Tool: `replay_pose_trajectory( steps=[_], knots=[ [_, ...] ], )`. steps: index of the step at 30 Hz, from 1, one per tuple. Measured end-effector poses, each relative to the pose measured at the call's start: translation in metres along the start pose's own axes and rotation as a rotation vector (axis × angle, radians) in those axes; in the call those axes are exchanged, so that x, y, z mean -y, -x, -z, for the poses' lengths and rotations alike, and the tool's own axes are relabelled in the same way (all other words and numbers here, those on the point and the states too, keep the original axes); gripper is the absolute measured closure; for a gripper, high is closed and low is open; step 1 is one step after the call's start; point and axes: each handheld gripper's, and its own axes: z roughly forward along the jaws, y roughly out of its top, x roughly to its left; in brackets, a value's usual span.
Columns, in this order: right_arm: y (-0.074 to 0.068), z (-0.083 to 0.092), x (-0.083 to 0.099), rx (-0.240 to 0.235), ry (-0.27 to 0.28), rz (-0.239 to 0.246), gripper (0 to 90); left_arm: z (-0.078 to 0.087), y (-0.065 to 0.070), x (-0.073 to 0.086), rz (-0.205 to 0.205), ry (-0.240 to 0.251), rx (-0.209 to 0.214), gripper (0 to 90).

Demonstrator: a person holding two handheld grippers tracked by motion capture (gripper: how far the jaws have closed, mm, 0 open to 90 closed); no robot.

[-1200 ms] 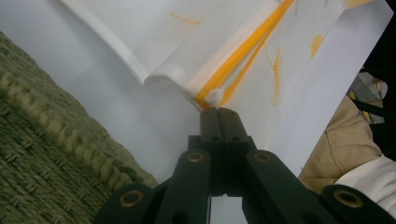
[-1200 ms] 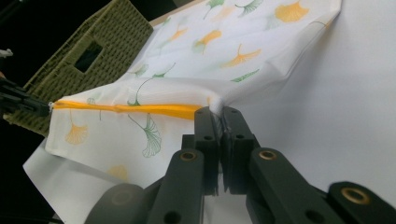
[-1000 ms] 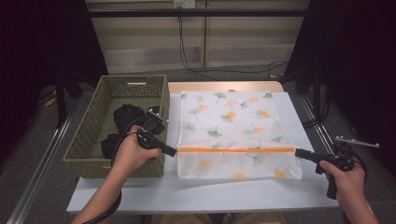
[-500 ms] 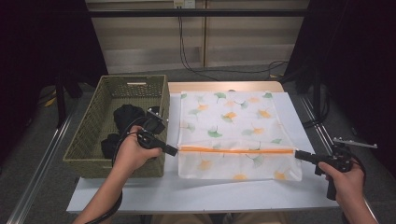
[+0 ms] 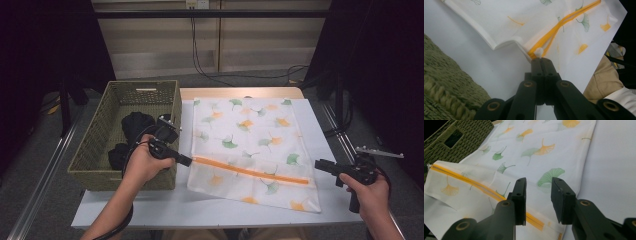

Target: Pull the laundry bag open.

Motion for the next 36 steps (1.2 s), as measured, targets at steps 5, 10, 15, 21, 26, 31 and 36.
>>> replay_pose_trajectory(
  steps=[5,10,15,21,26,31,36],
  knots=[
    [-0.002,-0.001,0.0,-0.006,-0.003,-0.005,63.6,0.001,0.002,-0.001,-0.009,-0.002,-0.01,89.7],
    [-0.003,-0.003,-0.001,-0.007,0.001,-0.005,61.9,0.001,0.001,-0.002,-0.015,0.01,-0.009,89.4],
    [-0.003,-0.005,0.0,-0.016,-0.001,0.003,59.7,0.003,0.002,-0.003,-0.011,0.029,-0.015,86.5],
    [-0.006,-0.007,-0.002,-0.033,0.001,0.013,54.4,0.005,0.004,-0.004,-0.023,0.04,-0.028,78.4],
    [-0.008,-0.01,-0.002,-0.036,-0.009,0.019,51.8,0.002,0.008,-0.006,-0.044,0.103,-0.043,61.3],
    [-0.009,-0.011,-0.003,-0.039,-0.008,0.037,47.9,-0.001,0.014,-0.009,-0.031,0.149,-0.059,49.9],
    [-0.011,-0.012,-0.003,-0.034,-0.009,0.045,43.9,-0.005,0.018,-0.011,-0.029,0.184,-0.075,39.4]
  ],
)
